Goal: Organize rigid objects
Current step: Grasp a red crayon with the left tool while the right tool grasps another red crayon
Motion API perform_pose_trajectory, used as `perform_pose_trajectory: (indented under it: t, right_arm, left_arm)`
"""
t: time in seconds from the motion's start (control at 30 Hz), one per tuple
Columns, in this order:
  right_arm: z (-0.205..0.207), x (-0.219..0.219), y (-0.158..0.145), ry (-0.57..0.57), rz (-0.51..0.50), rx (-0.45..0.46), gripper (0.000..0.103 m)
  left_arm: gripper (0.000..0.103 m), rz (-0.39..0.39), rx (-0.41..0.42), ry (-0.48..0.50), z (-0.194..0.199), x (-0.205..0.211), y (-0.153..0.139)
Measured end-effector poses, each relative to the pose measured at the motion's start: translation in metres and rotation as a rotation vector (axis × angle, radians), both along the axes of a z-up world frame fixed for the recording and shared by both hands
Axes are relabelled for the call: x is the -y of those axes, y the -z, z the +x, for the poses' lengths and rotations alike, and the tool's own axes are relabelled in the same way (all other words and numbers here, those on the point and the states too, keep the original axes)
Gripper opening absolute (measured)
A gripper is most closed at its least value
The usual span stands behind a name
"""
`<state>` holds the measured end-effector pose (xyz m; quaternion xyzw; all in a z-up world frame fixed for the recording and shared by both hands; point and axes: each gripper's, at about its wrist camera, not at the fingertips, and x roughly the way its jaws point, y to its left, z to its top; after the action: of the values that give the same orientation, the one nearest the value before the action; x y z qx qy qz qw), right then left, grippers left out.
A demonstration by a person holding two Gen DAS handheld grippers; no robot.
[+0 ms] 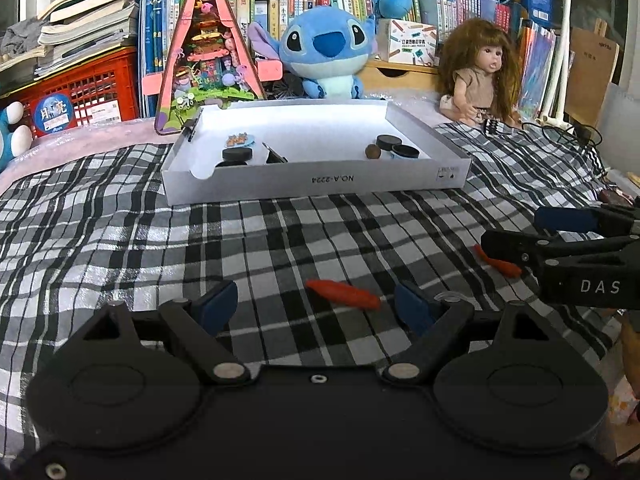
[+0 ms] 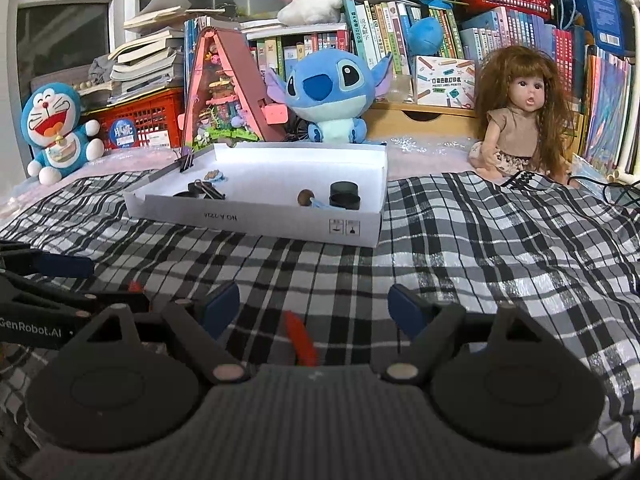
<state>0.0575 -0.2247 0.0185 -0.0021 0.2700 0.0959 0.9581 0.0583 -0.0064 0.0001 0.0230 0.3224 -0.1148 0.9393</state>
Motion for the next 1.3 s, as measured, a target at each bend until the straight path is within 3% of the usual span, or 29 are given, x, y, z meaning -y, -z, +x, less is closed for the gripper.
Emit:
perform_pose_trajectory:
  t: [0.83, 1.3]
  right_arm:
    - [0.001, -0.002, 0.023, 0.007, -0.048, -0.022, 0.086]
    - [-0.002, -0.004, 0.025, -0.009, -0.059, -0.008, 0.074]
  left_arm:
    - [0.078, 0.021, -0.010, 0.025, 0.003, 0.008, 0.013]
    - [0.058, 0.006, 0.007, 0.078, 0.002, 0.009, 0.011]
